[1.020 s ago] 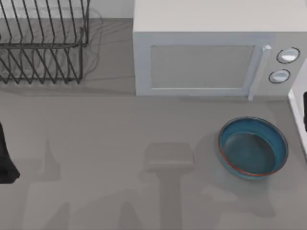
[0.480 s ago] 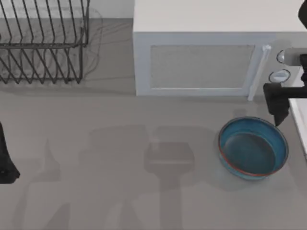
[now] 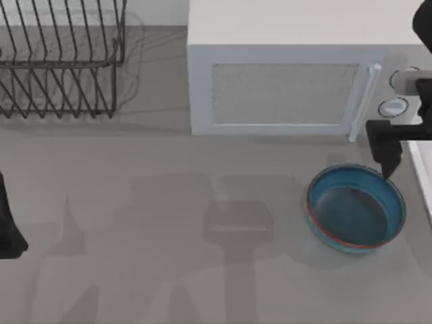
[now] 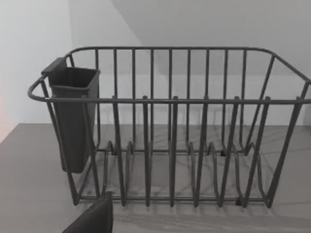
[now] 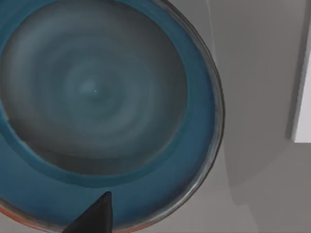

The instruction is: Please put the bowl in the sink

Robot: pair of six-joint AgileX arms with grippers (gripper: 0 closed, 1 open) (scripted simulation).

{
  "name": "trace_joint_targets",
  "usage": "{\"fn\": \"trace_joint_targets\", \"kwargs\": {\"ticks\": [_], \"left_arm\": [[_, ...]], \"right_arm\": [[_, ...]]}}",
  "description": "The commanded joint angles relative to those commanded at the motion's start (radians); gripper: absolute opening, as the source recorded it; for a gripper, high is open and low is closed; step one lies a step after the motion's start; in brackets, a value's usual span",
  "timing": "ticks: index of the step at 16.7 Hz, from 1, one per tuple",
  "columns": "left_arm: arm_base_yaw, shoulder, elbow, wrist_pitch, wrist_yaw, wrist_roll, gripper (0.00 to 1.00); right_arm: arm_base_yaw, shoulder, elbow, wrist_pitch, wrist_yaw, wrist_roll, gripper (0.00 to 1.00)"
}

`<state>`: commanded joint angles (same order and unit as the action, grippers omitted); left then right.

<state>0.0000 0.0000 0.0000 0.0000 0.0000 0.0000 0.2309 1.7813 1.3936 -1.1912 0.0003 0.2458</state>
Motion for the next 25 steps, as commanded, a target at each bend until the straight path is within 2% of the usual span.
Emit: {"fn": "trace_joint_targets", "kwargs": {"ticks": [8,15,25], "left_arm": [[0.000,0.000,0.000,0.000,0.000,0.000,1.00],[0.000,0.000,0.000,0.000,0.000,0.000,1.00],[0.000,0.000,0.000,0.000,0.000,0.000,1.00]], "right_arm": [[0.009,0.089,-0.251,0.332,0.000,0.008,1.00],[0.003,0.109,-0.249,0.366,0.001,0.003,1.00],[0.003,0.109,-0.249,0.366,0.001,0.003,0.25]]}}
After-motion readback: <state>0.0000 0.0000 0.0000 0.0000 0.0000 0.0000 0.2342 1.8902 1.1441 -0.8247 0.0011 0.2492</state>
